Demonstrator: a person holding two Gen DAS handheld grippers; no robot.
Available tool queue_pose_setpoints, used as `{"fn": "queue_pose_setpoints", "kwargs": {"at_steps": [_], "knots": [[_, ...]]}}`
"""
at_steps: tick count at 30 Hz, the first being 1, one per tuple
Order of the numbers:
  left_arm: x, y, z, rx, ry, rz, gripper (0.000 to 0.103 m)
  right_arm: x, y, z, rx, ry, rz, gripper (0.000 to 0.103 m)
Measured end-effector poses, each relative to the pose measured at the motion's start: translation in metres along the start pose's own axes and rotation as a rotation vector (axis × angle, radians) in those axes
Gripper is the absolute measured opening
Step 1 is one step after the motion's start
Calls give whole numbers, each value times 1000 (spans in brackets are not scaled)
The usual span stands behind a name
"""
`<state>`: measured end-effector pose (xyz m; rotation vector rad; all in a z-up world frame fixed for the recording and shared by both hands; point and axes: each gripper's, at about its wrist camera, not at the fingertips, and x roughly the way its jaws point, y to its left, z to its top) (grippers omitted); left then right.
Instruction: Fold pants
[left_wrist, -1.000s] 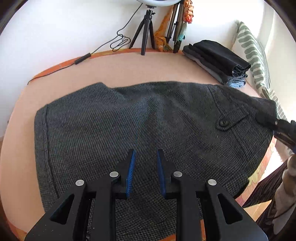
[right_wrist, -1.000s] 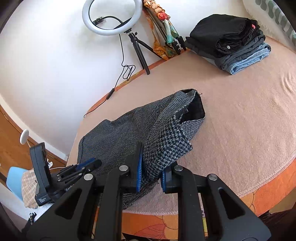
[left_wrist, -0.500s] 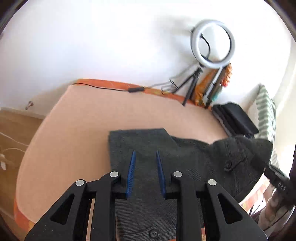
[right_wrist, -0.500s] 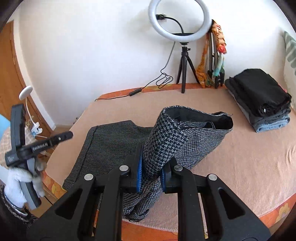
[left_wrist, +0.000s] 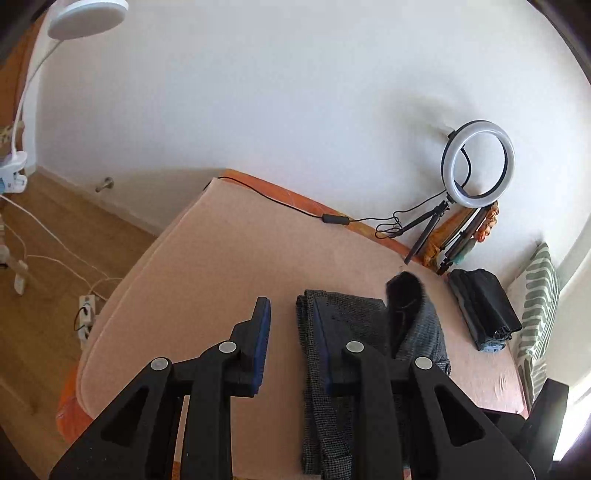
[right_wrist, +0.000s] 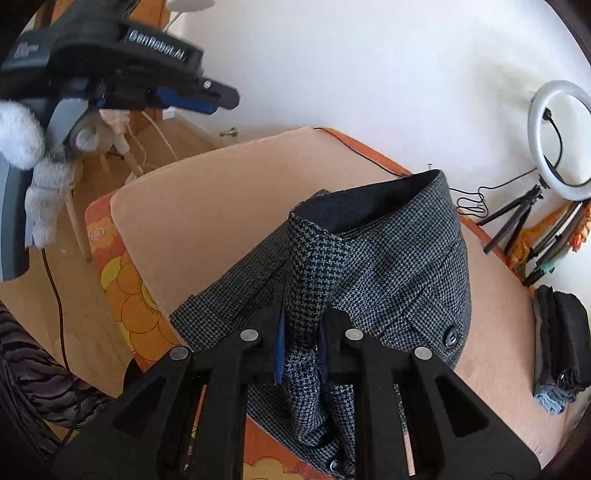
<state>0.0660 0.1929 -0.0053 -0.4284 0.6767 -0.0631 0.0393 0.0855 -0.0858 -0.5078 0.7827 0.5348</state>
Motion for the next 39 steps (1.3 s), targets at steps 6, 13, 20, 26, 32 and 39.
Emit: {"fn": "queue_pose_setpoints", "kwargs": {"at_steps": [6,13,20,26,32,39], "knots": [[-3,3,-3,8,4,-9,21,20,31,-3,-125,34,36,15],[2,-8,-6,38,32,-52,21,4,19,-7,-89,-8,166,24],[8,-18,-19,44,104,-123,21,-50,-37,-20,73,-106,368,40],[27,-42,-58,90,254,-191,27,-37,-143,-42,357,-85,295,46],[32,-60,-78,136,305,-162,35,2,-228,-63,604,-56,301,47],[30,-71,-81,183,315,-95,38,73,-268,-77,825,38,391,47]]}}
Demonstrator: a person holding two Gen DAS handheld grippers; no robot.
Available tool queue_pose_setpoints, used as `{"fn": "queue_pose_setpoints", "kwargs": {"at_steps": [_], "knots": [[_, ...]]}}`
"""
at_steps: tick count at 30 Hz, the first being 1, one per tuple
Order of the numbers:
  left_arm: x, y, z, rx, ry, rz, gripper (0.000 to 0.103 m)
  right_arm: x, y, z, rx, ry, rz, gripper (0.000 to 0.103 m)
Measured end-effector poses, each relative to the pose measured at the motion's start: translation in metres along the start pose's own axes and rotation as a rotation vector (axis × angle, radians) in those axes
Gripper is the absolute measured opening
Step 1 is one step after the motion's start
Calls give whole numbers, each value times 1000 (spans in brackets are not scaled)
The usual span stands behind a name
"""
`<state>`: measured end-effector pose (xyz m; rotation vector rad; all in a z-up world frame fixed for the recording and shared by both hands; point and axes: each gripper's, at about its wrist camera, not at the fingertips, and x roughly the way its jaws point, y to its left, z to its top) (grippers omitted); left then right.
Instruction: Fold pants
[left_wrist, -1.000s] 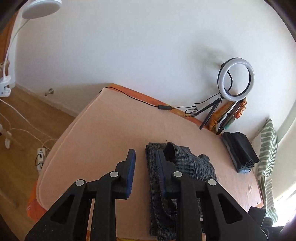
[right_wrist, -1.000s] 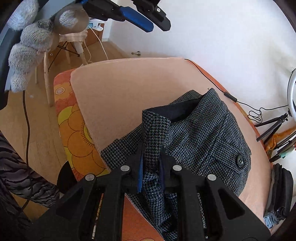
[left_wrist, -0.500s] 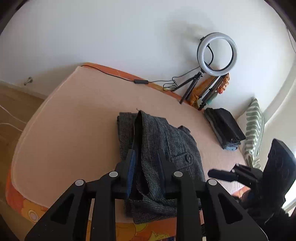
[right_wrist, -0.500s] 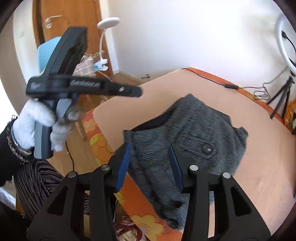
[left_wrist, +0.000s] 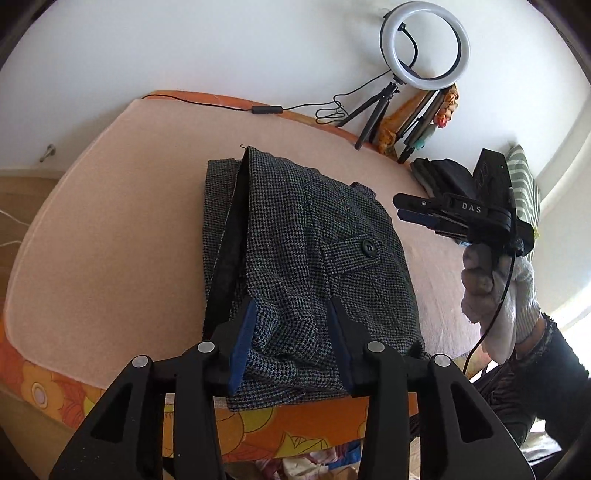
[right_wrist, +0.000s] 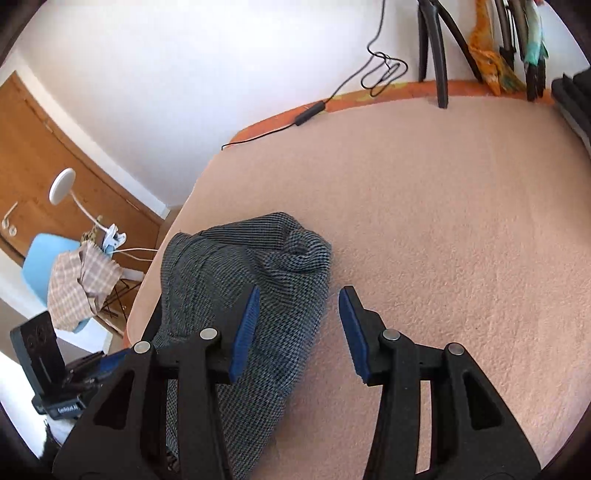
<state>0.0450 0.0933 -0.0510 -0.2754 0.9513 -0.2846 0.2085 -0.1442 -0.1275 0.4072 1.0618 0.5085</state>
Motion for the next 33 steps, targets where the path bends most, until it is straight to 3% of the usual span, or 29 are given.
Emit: {"fn": "queue_pose_setpoints", "kwargs": {"at_steps": [6,11,14,15,17,20,24,33], "knots": [[-2,-7,-7,45,-6,56,42,31,-8,13,47,42,39,47],[1,-4,-9,45,5,36,41,44,0,16,35,54,41,47],[1,-2,-11,65,-1,41,1,49,-1,17,48,57,51,47],[0,0,-13,68,-5,45,1,50,-1,18,51,52,53,46],[-2,3,-16,64,-7,40,3,51,1,18,46,51,58,28],[-4,8,-20,53,-3,46,3,51,10,18,22,37,50,15],[-1,13,-33,39,13,51,3,44,23,26,-38,2,40,11],[-2,12,-41,49,-4,47,3,65,7,28,-5,30,-41,9]]}}
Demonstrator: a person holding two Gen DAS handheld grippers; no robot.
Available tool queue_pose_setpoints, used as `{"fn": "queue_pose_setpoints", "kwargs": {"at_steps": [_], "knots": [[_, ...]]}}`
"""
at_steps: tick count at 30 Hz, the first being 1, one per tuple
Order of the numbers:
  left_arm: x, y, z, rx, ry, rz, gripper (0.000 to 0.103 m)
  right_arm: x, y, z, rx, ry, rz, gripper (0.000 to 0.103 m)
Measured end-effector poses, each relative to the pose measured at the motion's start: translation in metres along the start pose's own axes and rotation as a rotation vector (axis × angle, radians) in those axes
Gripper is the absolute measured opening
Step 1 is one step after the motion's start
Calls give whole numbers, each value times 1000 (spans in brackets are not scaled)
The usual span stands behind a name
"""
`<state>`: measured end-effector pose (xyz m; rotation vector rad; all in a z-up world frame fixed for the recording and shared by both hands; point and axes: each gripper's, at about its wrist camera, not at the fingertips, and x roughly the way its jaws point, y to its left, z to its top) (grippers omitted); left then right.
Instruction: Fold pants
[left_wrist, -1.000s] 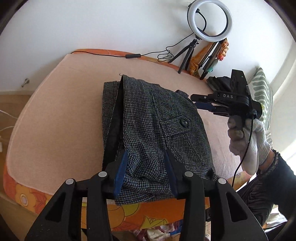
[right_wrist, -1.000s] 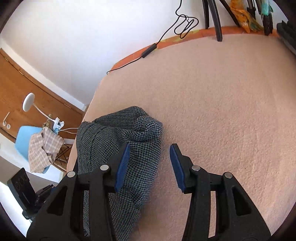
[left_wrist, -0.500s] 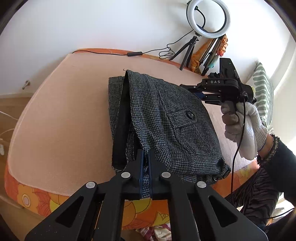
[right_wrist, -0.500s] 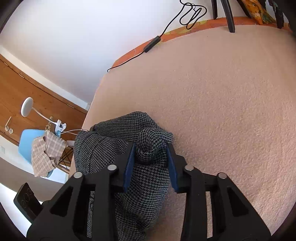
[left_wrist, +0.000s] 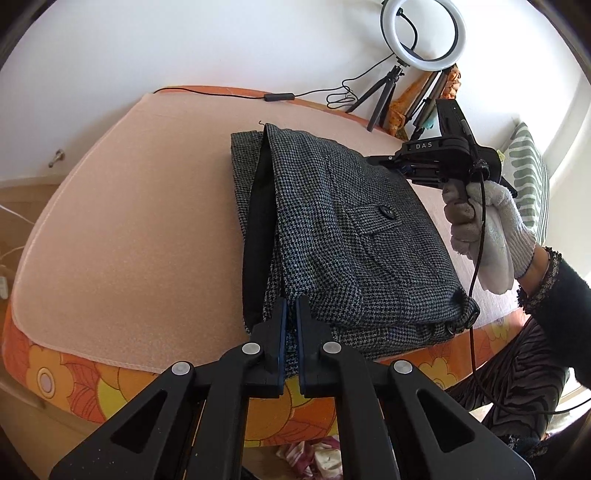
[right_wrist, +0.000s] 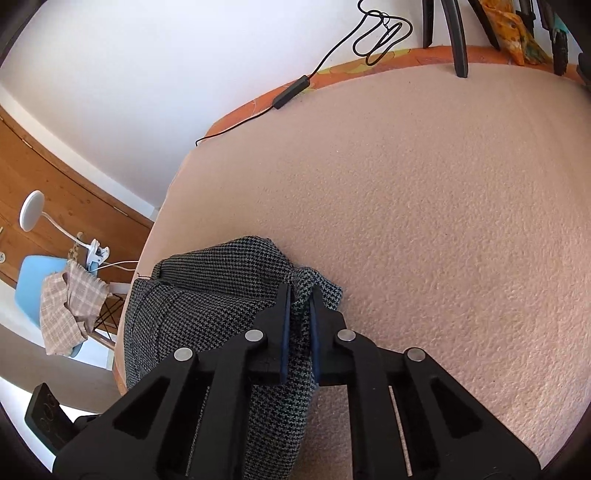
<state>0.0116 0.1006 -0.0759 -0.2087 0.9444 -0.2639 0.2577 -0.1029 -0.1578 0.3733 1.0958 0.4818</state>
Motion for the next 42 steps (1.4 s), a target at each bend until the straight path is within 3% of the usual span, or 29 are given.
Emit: {"fn": "queue_pose_setpoints", "kwargs": {"at_steps": [4,7,9,11,13,18,19,20,27,32,42], "knots": [[-14,7,7,-32,-26,-32,5,-10,3,2,-35,-6,-6,16],[-27,13,19,-57,-63,-30,29,-20,3,1,-34,-20,-1,25],[-34,20,29,-91,-108,-30,55,-28,4,-2,-45,-26,5,35],[-35,30,43,-136,-125,-80,61,-36,6,-6,-49,-30,12,53],[-30,42,55,-189,-111,-150,62,-44,5,-14,-33,-22,44,61],[-1,66,74,-306,-47,-284,62,-51,-11,-33,44,38,143,64],[8,70,78,-323,-18,-293,63,-51,-14,-38,63,50,169,69],[16,74,81,-332,8,-296,63,-49,-17,-42,82,60,194,75],[45,82,93,-351,63,-346,63,-48,-21,-62,93,95,259,75],[59,73,104,-278,98,-303,63,-37,-18,-69,75,120,247,75],[85,89,108,-317,165,-306,63,-23,-23,-65,92,100,267,75]]}}
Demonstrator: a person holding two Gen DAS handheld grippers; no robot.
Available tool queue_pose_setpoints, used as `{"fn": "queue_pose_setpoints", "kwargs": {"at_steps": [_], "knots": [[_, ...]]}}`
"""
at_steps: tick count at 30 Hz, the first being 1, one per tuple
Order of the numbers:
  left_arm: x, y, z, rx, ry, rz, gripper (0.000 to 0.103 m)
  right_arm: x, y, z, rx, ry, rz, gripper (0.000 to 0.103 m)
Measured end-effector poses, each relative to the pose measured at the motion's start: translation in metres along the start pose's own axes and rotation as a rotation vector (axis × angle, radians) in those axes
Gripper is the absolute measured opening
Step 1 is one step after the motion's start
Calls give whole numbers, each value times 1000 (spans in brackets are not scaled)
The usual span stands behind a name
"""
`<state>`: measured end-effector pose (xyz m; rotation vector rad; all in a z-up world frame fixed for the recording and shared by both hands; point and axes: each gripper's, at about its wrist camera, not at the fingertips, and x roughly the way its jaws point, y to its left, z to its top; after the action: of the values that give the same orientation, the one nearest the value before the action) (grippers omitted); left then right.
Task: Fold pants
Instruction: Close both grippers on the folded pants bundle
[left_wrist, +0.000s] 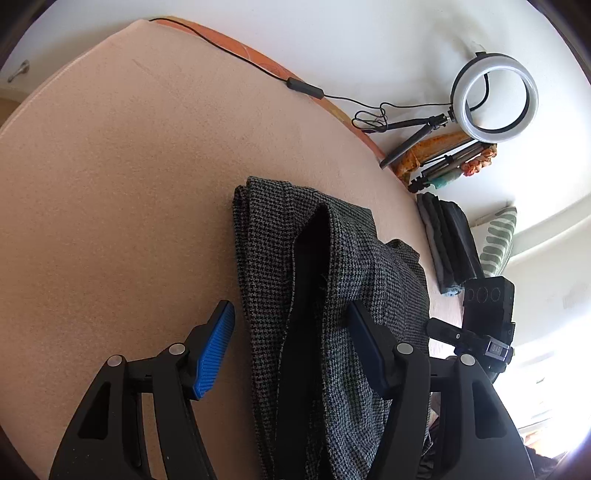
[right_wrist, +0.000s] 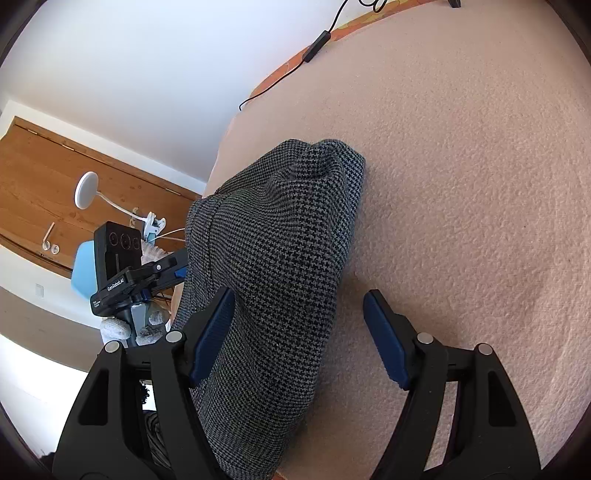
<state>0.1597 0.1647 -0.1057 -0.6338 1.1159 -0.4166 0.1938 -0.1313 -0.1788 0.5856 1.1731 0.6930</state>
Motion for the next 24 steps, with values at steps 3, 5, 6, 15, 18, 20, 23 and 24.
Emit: {"fn": "queue_pose_setpoints", "kwargs": {"at_steps": [3,5,6,15,18,20,23,24], "knots": [[4,3,1,-16,8,-43,63,3,0,1,-6,-12,20,75],[5,2,2,-6,11,-52,63,5,0,2,-9,-17,34,75],[6,2,2,-8,9,-59,63,6,0,3,-7,-18,44,75],[12,-3,0,1,-10,-68,41,25,14,7,-26,-10,54,58],[13,-2,0,-11,-15,-78,30,27,19,7,-29,-9,35,49],[13,-7,-1,18,-24,-60,27,28,25,5,-55,-9,1,39],[12,-16,-2,68,-43,-23,22,28,39,3,-103,-19,-45,27],[11,-18,-2,82,-50,-13,21,27,44,3,-125,-26,-60,25]]}}
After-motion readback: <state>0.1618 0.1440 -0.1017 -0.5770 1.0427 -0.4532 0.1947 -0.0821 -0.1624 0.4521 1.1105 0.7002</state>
